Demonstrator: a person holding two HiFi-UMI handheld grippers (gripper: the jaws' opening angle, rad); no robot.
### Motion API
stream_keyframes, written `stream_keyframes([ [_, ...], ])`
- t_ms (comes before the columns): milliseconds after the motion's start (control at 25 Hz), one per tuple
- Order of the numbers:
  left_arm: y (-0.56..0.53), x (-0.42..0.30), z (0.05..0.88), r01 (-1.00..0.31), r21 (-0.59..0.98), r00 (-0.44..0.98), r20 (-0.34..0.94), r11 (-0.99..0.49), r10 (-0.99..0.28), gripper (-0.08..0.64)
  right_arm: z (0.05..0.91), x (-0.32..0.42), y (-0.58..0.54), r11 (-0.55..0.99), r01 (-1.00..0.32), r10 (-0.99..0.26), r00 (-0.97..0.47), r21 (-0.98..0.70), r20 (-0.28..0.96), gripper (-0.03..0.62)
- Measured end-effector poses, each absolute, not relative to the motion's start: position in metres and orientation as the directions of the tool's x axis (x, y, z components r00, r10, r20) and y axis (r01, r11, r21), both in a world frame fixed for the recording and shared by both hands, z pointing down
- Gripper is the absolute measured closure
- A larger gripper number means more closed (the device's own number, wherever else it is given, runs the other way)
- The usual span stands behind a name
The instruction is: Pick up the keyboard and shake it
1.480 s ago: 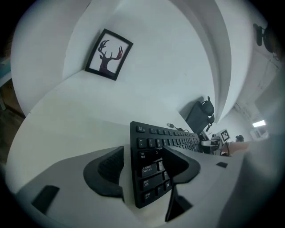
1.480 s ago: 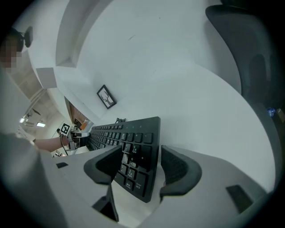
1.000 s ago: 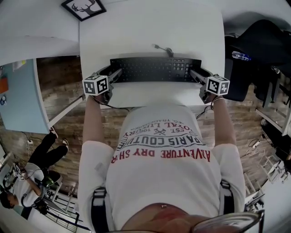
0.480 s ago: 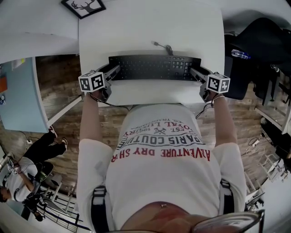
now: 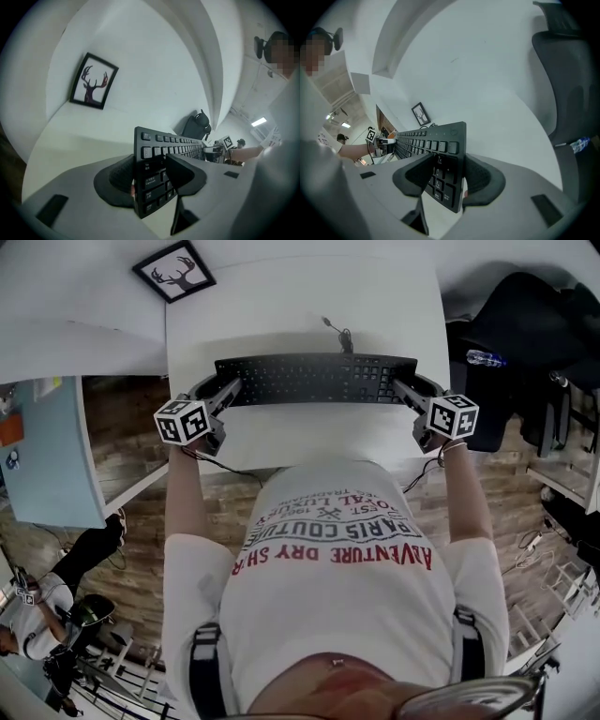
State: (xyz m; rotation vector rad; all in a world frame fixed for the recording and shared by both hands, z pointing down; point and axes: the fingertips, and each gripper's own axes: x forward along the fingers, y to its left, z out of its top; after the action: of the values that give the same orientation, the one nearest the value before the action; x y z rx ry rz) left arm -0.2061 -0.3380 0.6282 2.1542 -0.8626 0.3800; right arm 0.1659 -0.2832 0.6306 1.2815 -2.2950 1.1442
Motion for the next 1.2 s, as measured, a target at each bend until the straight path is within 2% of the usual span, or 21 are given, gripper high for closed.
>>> stream_keyframes([
  [320, -0.383, -0.195, 0.511, -0.686, 0.388, 0.725, 0.294, -0.615, -0.623, 0.344, 0.512, 0.178, -0.327, 0.421, -0.844, -0.754, -0.529, -0.332, 0.39, 0.379],
  [680, -0.401, -0.181, 0.402, -0.697, 0.184, 0.714, 0.085, -0.693, -0.695, 0.345, 0.419, 0.192, -0.349, 0.478, -0.859, -0.834, -0.509, -0.182, 0.212, 0.373],
  [1000, -0.391, -0.178, 0.317, -0.698, 0.045, 0.704, -0.137, -0.715, -0.697, 0.345, 0.319, 0.198, -0.346, 0.507, -0.86, -0.859, -0.51, 0.056, -0.045, 0.371],
  [1200, -0.383, -0.189, 0.299, -0.685, 0.009, 0.715, -0.183, -0.728, -0.675, 0.345, 0.287, 0.185, -0.332, 0.476, -0.854, -0.845, -0.51, 0.208, -0.16, 0.371],
])
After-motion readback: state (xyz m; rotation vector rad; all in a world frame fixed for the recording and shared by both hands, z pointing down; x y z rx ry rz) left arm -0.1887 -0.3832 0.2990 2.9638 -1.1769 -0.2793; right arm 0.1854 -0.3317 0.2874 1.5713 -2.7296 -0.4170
